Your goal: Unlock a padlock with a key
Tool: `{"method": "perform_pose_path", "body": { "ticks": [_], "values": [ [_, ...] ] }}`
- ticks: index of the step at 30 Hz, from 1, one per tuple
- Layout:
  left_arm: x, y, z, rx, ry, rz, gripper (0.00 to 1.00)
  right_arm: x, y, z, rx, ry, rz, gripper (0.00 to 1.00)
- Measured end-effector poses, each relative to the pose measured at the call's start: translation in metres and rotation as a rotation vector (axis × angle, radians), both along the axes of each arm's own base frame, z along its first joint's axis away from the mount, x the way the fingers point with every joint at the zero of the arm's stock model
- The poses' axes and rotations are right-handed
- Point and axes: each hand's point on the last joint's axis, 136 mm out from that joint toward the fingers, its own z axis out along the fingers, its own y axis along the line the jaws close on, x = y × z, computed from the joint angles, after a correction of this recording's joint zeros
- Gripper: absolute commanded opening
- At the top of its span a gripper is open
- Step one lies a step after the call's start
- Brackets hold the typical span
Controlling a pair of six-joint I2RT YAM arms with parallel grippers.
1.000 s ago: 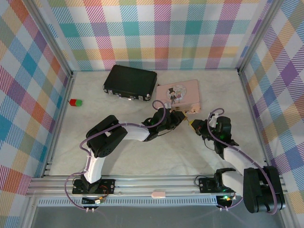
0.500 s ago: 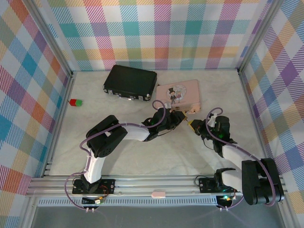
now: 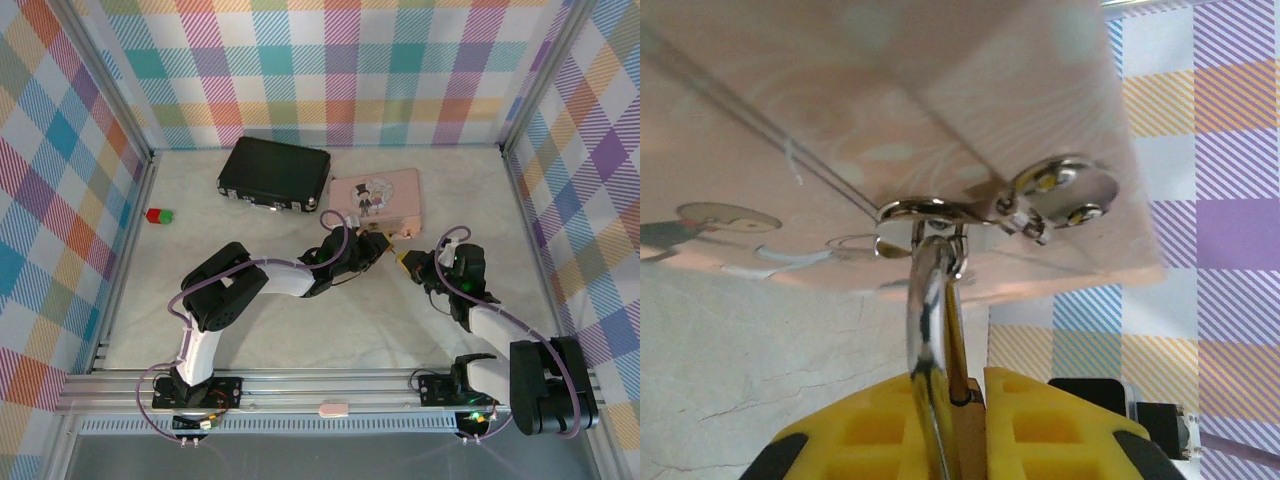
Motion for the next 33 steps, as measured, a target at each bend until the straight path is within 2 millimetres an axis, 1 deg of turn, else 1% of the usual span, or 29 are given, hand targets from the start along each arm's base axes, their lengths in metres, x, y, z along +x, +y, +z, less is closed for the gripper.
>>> {"method": "perform_pose_path", "body": {
  "ticks": [8,13,20,33],
  "values": [
    [0.001,0.0,0.0,-0.008,0.009,0.002,0.0,-0.001,0.0,0.008,0.003,-0.027,0.001,0.0],
    [0.001,0.001,-0.001,-0.007,0.009,0.003,0.0,-0.001,0.001,0.007,0.005,-0.024,0.006,0.0],
    [0.003,0.002,-0.001,-0.005,0.011,0.007,0.0,0.003,0.004,0.0,0.016,-0.017,0.027,0.0],
    [0.007,0.005,-0.001,-0.009,0.014,0.023,0.0,0.01,0.01,0.002,0.039,-0.03,0.055,0.0]
  ]
}}
